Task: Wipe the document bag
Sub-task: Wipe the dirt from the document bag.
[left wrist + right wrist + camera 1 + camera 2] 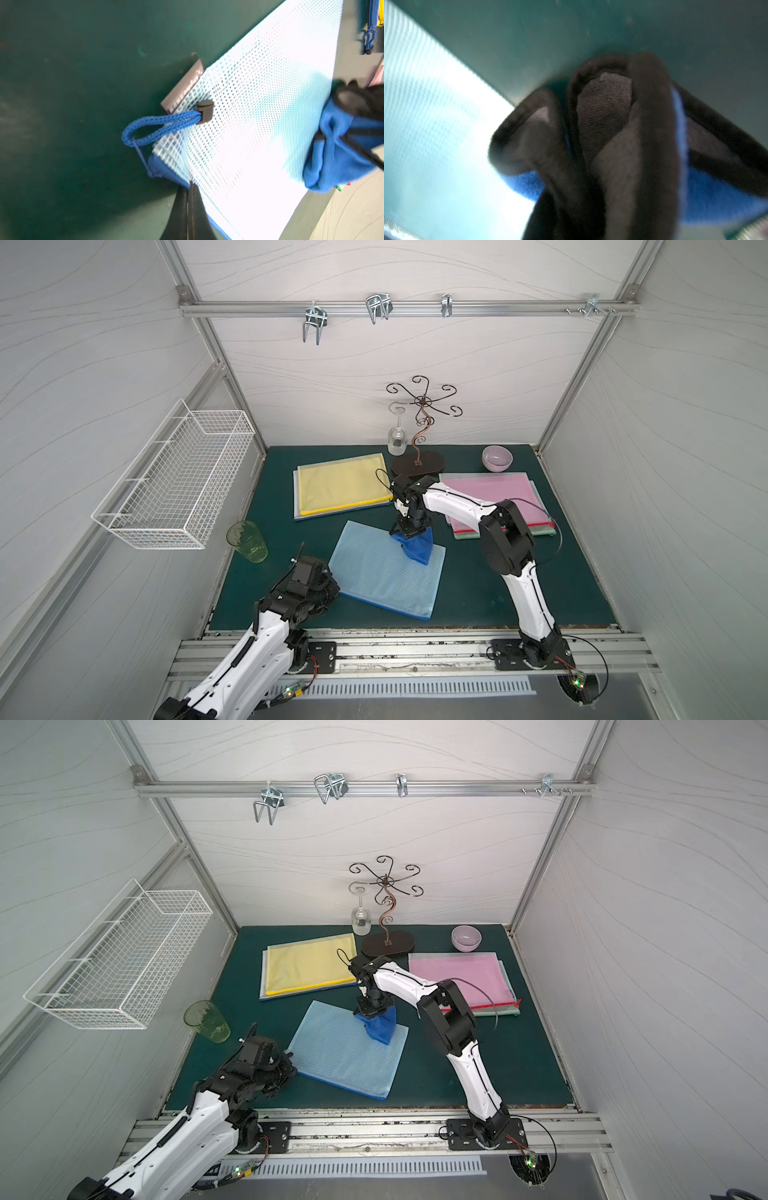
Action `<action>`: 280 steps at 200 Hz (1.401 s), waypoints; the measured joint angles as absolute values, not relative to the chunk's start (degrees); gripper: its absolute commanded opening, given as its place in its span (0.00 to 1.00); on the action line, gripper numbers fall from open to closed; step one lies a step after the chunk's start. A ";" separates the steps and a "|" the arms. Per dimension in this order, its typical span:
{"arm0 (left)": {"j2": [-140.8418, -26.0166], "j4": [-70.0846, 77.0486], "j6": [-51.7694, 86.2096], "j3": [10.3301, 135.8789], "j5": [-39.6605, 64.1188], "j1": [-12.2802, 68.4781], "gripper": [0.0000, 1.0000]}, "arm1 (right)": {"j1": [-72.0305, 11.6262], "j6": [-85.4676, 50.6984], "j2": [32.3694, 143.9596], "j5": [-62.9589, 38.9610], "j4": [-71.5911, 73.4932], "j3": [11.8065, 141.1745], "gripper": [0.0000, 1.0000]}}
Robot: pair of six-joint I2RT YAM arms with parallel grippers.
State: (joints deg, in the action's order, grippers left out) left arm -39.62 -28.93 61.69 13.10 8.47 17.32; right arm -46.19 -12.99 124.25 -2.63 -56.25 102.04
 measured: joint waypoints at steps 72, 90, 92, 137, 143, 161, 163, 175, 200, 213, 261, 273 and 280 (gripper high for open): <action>-41.69 -28.38 61.73 13.50 8.51 17.32 0.00 | -52.42 -16.53 120.81 -26.63 -48.03 84.66 0.00; -41.69 -28.40 61.73 13.50 8.54 17.32 0.00 | -47.37 -17.19 116.53 -22.31 -47.99 79.75 0.00; -41.69 -28.38 61.71 13.50 8.51 17.32 0.00 | -46.65 -17.39 115.85 -21.28 -48.10 79.11 0.00; -41.58 -28.40 61.65 13.50 8.51 17.15 0.00 | -40.25 -19.07 106.06 6.02 -54.54 73.30 0.00; -41.45 -28.38 61.60 13.50 8.54 16.93 0.00 | -40.93 -19.05 105.86 8.01 -55.22 73.76 0.00; -41.23 -28.40 61.45 13.50 8.60 16.40 0.00 | -43.40 -18.04 106.21 7.27 -55.96 77.49 0.00; -41.23 -28.40 61.45 13.50 8.62 16.34 0.00 | -43.64 -18.02 106.34 6.90 -56.05 78.19 0.00; -41.32 -28.40 61.19 13.50 8.86 15.75 0.00 | -45.67 -16.93 108.25 2.37 -56.21 84.03 0.00; -42.11 -28.34 60.36 13.58 9.47 14.90 0.00 | -50.24 -15.86 116.53 -10.68 -53.32 98.37 0.00; -42.61 -28.29 60.01 13.89 9.76 14.61 0.00 | -52.01 -16.10 121.73 -17.65 -50.96 103.96 0.00; -41.50 -29.47 58.54 15.03 10.33 13.06 0.00 | -53.69 -18.81 136.46 -29.98 -46.57 110.28 0.00; -40.16 -30.33 58.00 15.64 10.46 12.36 0.00 | -52.73 -18.65 135.37 -26.89 -47.40 109.78 0.00; -39.18 -30.98 57.65 16.10 10.55 11.92 0.00 | -51.99 -18.57 133.84 -23.81 -47.48 108.40 0.00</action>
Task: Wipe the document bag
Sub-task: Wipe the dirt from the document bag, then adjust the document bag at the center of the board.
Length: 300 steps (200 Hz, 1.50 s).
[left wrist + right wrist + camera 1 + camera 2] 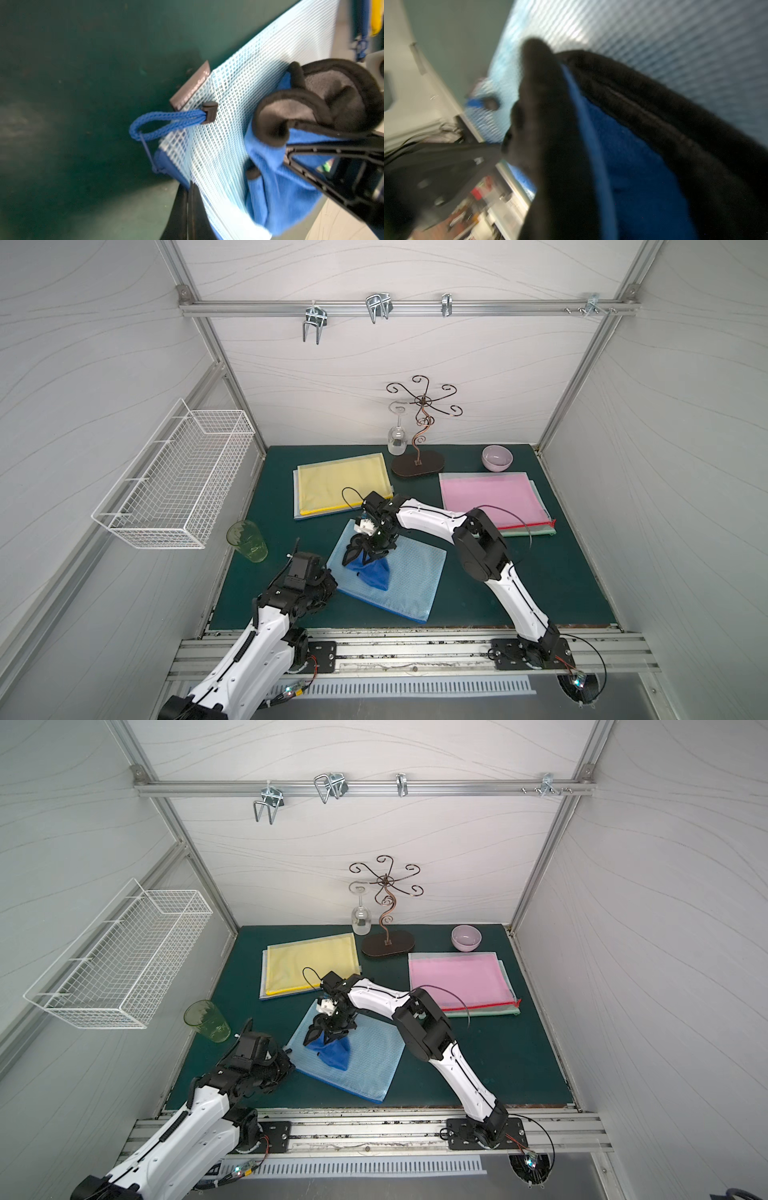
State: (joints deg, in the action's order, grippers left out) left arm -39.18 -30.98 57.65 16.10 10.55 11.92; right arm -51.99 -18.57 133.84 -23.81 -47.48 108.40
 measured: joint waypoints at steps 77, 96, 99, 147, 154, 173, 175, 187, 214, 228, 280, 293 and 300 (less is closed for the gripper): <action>-34.74 -44.95 51.31 33.08 6.07 10.74 0.00 | -44.14 -17.56 106.24 -7.75 -52.58 87.68 0.00; -36.69 -49.60 47.03 43.24 2.94 10.76 0.00 | -44.14 -18.44 101.86 -9.21 -52.80 83.96 0.00; -36.95 -50.24 46.50 44.77 2.44 10.74 0.00 | -44.05 -18.59 101.16 -9.52 -52.88 83.29 0.00; -45.25 -62.19 31.97 72.90 -9.78 10.74 0.00 | -39.77 -21.23 93.54 -13.41 -52.84 74.61 0.00; -46.83 -63.86 29.39 76.86 -11.55 10.74 0.00 | -39.18 -21.43 93.25 -13.87 -52.75 74.22 0.00; -50.26 -66.54 23.49 84.66 -14.72 10.79 0.00 | -38.48 -21.63 93.25 -14.09 -52.03 73.63 0.00; -50.63 -66.67 22.90 85.23 -14.92 10.85 0.00 | -38.48 -21.65 93.25 -14.09 -51.96 73.58 0.00; -52.31 -67.20 19.99 87.09 -16.36 11.84 0.00 | -38.13 -21.78 93.25 -14.20 -51.42 73.14 0.00; -55.09 -66.08 18.00 82.74 -18.37 20.67 0.00 | -35.81 -22.74 93.23 -14.35 -50.22 71.16 0.00; -57.01 -64.27 18.50 77.12 -18.85 27.57 0.00 | -33.80 -23.00 92.99 -13.96 -50.09 70.17 0.00; -75.42 -49.71 22.37 63.68 -14.68 51.37 0.00 | -30.50 -23.11 89.08 -11.73 -50.19 70.43 0.00; -79.22 -45.76 22.72 62.15 -12.80 54.63 0.00 | -30.50 -23.11 88.66 -11.35 -50.19 70.91 0.00; -80.88 -43.90 22.74 61.54 -11.66 55.99 0.00 | -30.50 -23.11 88.47 -11.20 -50.11 70.96 0.00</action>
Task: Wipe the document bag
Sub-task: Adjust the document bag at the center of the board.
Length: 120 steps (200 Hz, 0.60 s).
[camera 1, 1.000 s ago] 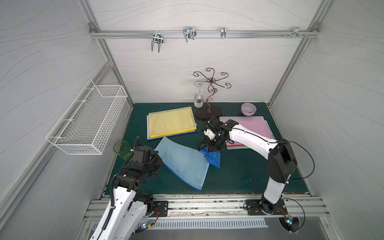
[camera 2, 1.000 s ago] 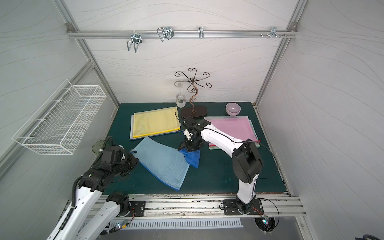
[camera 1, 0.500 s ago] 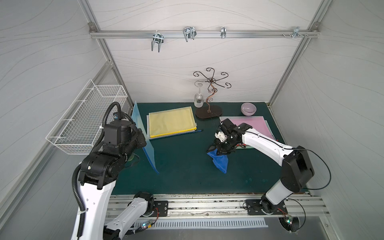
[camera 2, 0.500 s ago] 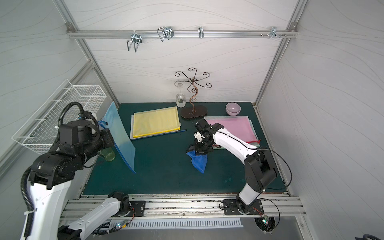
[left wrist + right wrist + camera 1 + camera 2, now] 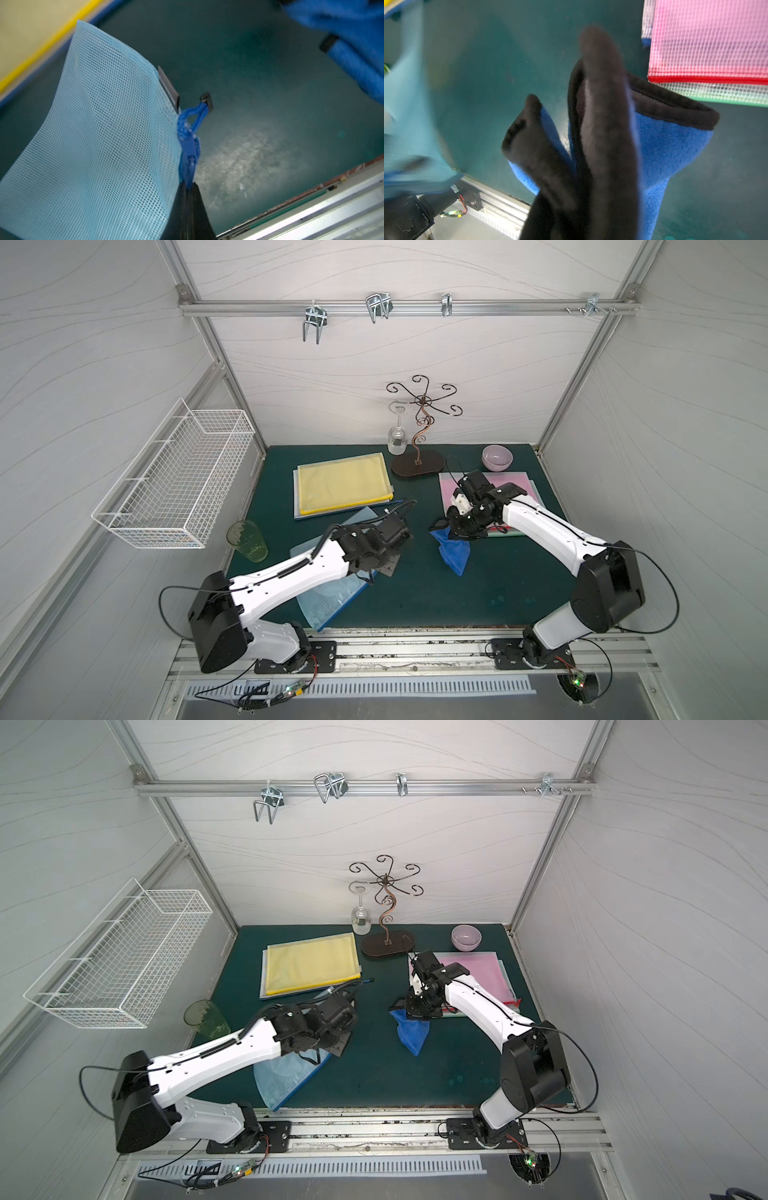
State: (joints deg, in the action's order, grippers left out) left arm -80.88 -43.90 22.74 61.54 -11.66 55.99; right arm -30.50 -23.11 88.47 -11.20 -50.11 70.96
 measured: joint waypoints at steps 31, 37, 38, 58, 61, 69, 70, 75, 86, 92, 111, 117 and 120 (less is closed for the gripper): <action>-85.49 -36.49 22.39 59.44 -6.92 58.46 0.00 | -30.50 -23.14 87.72 -10.74 -50.15 70.70 0.00; -86.04 -35.59 22.04 59.40 -6.33 58.78 0.00 | -30.50 -23.14 87.48 -10.52 -50.09 70.39 0.00; -86.13 -35.38 21.98 59.40 -6.22 58.85 0.00 | -30.50 -23.14 87.42 -10.48 -50.11 70.30 0.00; -87.68 -32.34 20.10 59.40 -4.58 60.12 0.00 | -30.50 -23.24 86.17 -9.13 -50.22 69.34 0.00; -87.88 -31.88 19.77 59.40 -4.27 60.40 0.00 | -30.48 -23.31 85.95 -8.88 -50.28 69.25 0.00; -88.31 -30.74 19.03 59.40 -3.42 61.23 0.00 | -30.44 -23.59 85.23 -8.16 -50.41 69.08 0.00; -88.36 -30.48 18.92 59.40 -3.27 61.36 0.00 | -30.44 -23.59 85.19 -8.10 -50.43 69.06 0.00; -88.62 -29.71 18.50 59.40 -2.66 61.80 0.00 | -30.41 -23.73 84.73 -7.57 -50.52 69.01 0.00; -89.21 -27.83 17.58 59.40 -1.17 62.50 0.00 | -30.20 -23.99 83.83 -6.74 -50.65 68.99 0.00; -89.56 -26.98 17.15 59.40 -0.32 62.81 0.00 | -30.00 -24.05 83.42 -6.33 -50.65 68.97 0.00; -91.11 -24.47 15.75 59.40 1.63 63.40 0.00 | -29.19 -24.16 82.70 -5.69 -50.65 68.97 0.00; -91.61 -23.90 15.40 59.40 2.11 63.40 0.00 | -28.97 -24.16 82.63 -5.37 -50.65 68.97 0.00; -91.83 -23.73 15.25 59.40 2.26 63.40 0.00 | -28.86 -24.16 82.63 -5.32 -50.65 68.97 0.00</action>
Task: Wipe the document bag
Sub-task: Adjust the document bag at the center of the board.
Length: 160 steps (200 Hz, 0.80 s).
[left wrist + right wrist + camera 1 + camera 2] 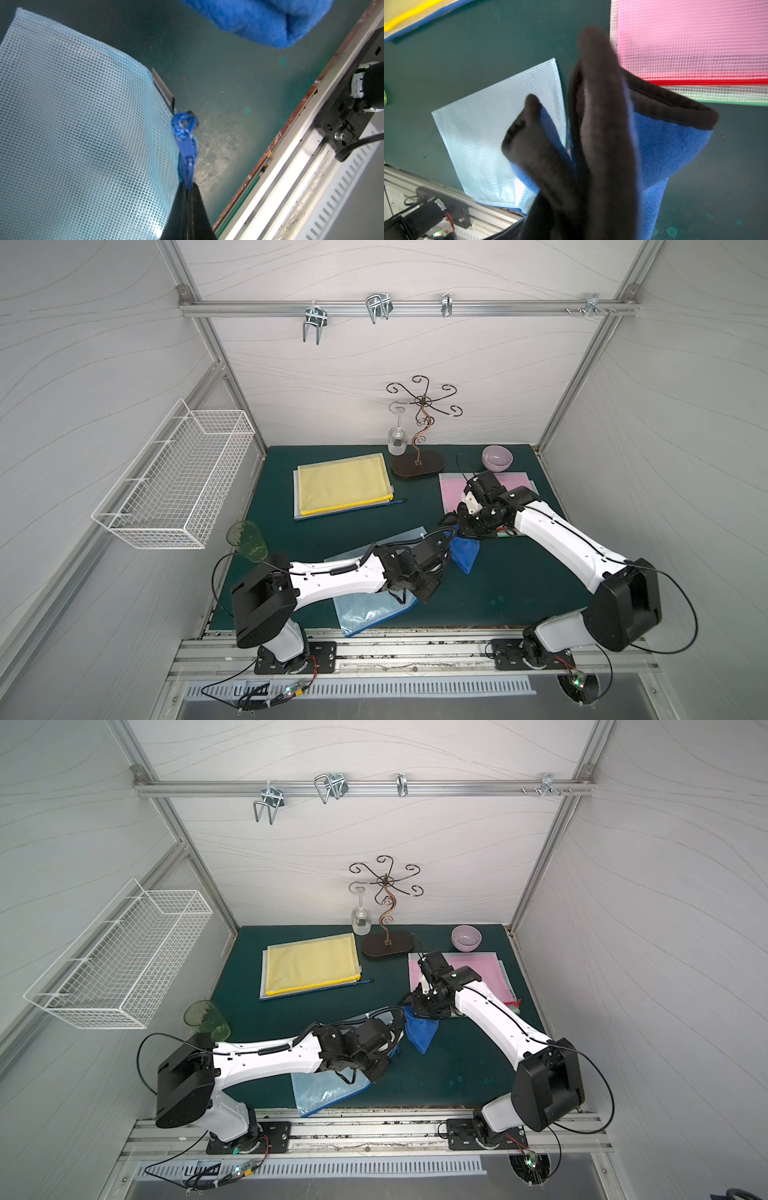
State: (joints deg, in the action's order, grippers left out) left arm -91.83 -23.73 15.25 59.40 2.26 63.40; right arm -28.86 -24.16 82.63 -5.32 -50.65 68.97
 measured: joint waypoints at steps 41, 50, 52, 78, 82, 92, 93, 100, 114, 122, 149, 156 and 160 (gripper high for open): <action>-92.71 -22.17 14.39 59.40 3.70 63.40 0.29 | -28.36 -24.16 82.63 -4.84 -50.65 68.93 0.00; -92.68 -21.91 14.61 59.37 3.73 63.40 0.33 | -28.36 -24.16 82.63 -4.86 -50.63 68.93 0.00; -92.68 -21.91 14.79 59.35 3.73 63.40 0.34 | -28.36 -24.16 82.63 -4.86 -50.63 68.93 0.00; -91.20 -21.30 15.51 58.08 3.38 63.40 0.37 | -28.38 -24.16 82.63 -4.95 -50.59 68.93 0.00; -90.59 -21.32 15.94 57.69 2.92 63.40 0.36 | -28.47 -24.10 82.63 -5.06 -50.59 68.95 0.00; -89.03 -21.58 17.23 56.77 1.72 63.35 0.32 | -28.86 -23.92 82.65 -5.34 -50.63 69.10 0.00; -88.92 -21.61 17.39 56.73 1.58 63.33 0.31 | -28.91 -23.83 82.70 -5.45 -50.61 69.14 0.00; -87.53 -22.04 19.25 56.14 0.62 63.05 0.26 | -29.32 -23.51 83.09 -5.85 -50.87 69.73 0.00; -84.55 -23.14 23.73 54.94 -0.75 61.71 0.07 | -31.22 -22.61 85.19 -7.46 -51.09 71.94 0.00; -82.72 -23.81 27.07 54.02 -1.45 60.01 0.00 | -32.93 -22.20 87.15 -8.80 -50.89 73.54 0.00; -74.89 -26.87 38.28 47.29 -3.01 51.57 0.00 | -39.35 -20.12 95.35 -14.66 -49.32 78.59 0.00; -72.58 -27.88 40.99 44.82 -3.22 49.32 0.00 | -40.95 -19.44 97.86 -16.71 -48.95 80.16 0.00; -71.11 -28.27 42.52 43.16 -3.27 48.07 0.00 | -41.89 -19.16 99.48 -17.82 -48.84 81.34 0.00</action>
